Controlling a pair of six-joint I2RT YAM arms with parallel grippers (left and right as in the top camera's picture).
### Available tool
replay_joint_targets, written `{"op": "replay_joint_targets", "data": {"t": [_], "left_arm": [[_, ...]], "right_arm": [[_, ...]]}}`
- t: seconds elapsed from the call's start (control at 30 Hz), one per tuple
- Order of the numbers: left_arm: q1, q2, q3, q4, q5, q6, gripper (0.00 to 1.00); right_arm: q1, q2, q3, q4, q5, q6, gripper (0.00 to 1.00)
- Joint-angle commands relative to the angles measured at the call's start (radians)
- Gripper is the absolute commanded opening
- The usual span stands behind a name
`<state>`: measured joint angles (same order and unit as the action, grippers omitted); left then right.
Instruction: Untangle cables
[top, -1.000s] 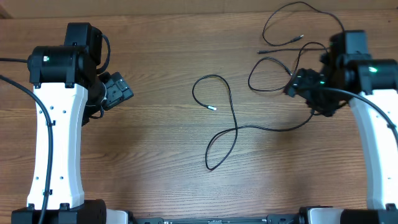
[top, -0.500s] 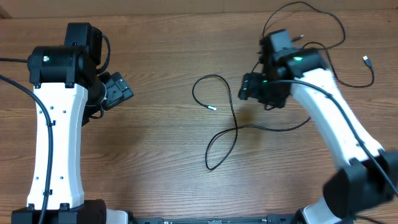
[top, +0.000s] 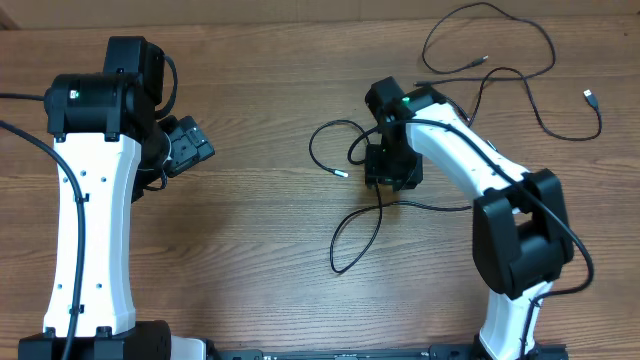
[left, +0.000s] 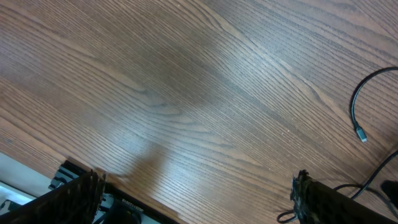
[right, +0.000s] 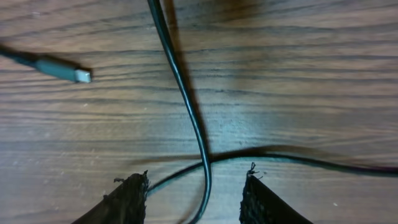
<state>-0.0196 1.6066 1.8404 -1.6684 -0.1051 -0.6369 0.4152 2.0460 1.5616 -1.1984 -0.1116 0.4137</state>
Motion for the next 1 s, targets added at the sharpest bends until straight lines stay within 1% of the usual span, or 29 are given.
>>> {"op": "replay_joint_targets", "data": {"t": [0.0,0.07,0.13,0.37,0.5,0.67,0.83,0.97], "left_arm": [[0.0,0.002,-0.005,0.001,0.001,0.005,1.0],[0.0,0.002,-0.005,0.001,0.002,0.005,1.0],[0.0,0.002,-0.005,0.001,0.001,0.005,1.0],[0.0,0.002,-0.005,0.001,0.002,0.005,1.0],[0.0,0.002,-0.005,0.001,0.002,0.005,1.0],[0.0,0.002,-0.005,0.001,0.002,0.005,0.99],[0.0,0.002,-0.005,0.001,0.002,0.005,1.0],[0.0,0.002,-0.005,0.001,0.002,0.005,1.0]], "right_arm": [[0.01,0.035,-0.005,0.009,0.014,-0.018,0.48],[0.011,0.048,-0.005,0.014,0.014,-0.018,0.46],[0.011,0.056,-0.005,0.017,0.014,-0.018,0.43],[0.011,0.056,-0.005,0.066,0.014,-0.021,0.4],[0.011,0.057,-0.007,0.111,0.019,-0.021,0.34],[0.011,0.057,-0.041,0.198,0.08,-0.022,0.35],[0.011,0.058,-0.073,0.232,0.104,-0.054,0.34],[0.011,0.058,-0.079,0.227,0.103,-0.06,0.27]]}}
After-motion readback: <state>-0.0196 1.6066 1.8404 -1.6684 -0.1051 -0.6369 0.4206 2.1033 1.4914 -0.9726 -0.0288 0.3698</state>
